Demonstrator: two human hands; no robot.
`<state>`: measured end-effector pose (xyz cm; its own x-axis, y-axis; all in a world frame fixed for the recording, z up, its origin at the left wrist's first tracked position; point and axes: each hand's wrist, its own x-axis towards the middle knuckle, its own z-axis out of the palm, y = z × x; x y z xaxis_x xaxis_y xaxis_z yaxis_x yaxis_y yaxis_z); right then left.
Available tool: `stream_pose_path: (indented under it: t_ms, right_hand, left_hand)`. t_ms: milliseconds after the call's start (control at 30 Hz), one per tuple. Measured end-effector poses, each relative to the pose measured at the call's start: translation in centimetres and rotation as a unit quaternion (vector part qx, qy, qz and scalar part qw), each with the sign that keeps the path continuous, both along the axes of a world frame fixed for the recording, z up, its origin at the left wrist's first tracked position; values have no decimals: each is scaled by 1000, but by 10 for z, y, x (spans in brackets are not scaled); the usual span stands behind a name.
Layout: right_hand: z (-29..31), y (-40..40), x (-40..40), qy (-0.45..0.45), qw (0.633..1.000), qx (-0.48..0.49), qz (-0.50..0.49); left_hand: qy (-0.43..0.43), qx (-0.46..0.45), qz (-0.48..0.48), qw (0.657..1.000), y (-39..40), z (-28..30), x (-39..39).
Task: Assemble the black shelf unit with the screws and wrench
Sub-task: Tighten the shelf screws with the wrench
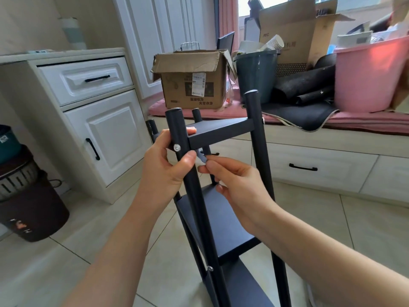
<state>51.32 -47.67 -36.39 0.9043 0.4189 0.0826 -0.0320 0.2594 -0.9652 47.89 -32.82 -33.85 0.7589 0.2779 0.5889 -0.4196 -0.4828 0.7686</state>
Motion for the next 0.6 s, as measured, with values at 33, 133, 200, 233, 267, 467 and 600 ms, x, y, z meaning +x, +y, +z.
stream_pose_path:
  t_ms: [33, 133, 200, 233, 267, 467, 600]
  right_hand:
    - [-1, 1, 0, 4, 1000, 6, -1]
    - [-3, 4, 0, -3, 1000, 21, -3]
    - [-3, 5, 1, -39, 999, 26, -5]
    - [-3, 6, 1, -60, 998, 27, -9]
    - [-2, 6, 1, -83, 996, 27, -14]
    - [-2, 14, 3, -185, 980, -23, -71]
    - [-2, 15, 2, -221, 969, -61, -95]
  left_hand:
    - [-1, 0, 0, 1000, 0, 0, 0]
    - [-3, 0, -4, 1000, 1, -1, 1]
    - [-2, -2, -4, 1000, 3, -1, 1]
    - [1, -1, -3, 1000, 4, -1, 2]
    - [2, 0, -2, 1000, 4, -1, 2]
    - [-3, 18, -3, 1000, 4, -1, 1]
    - [-6, 12, -8, 1000, 4, -1, 1]
